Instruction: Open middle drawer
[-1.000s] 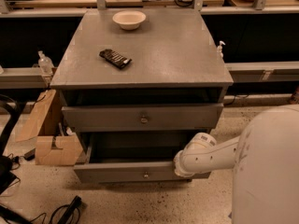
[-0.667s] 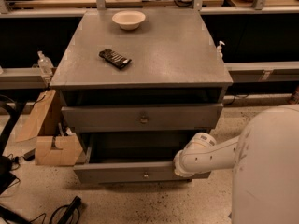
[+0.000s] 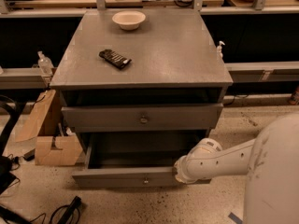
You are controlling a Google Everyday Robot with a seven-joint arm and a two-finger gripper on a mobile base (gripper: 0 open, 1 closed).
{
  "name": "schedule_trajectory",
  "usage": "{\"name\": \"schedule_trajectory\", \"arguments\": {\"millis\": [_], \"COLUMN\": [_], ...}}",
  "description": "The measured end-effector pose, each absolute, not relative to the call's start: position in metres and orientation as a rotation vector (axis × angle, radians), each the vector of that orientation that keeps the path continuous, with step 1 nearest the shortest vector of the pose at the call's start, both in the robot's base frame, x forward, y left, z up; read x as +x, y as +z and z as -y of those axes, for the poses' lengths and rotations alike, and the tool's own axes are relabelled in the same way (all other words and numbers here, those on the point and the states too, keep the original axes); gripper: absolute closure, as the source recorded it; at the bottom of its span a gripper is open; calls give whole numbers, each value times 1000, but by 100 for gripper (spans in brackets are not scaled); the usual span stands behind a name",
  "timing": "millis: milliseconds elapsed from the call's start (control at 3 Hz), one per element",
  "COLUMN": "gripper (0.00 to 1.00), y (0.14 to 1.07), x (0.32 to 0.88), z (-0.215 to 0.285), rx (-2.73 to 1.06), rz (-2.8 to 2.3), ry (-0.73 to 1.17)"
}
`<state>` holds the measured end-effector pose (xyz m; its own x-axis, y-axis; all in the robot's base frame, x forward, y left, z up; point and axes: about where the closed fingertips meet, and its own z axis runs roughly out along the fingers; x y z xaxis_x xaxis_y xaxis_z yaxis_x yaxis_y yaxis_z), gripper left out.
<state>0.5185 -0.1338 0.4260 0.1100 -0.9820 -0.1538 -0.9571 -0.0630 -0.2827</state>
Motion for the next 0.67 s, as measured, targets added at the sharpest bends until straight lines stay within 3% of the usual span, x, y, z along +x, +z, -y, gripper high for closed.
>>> {"name": "schedule_trajectory", "arguments": {"millis": [667], "gripper": [100], "y": [419], "x": [491], "z": [132], "rx": [-2109], "rz": [-1856], "ry": [-53]}}
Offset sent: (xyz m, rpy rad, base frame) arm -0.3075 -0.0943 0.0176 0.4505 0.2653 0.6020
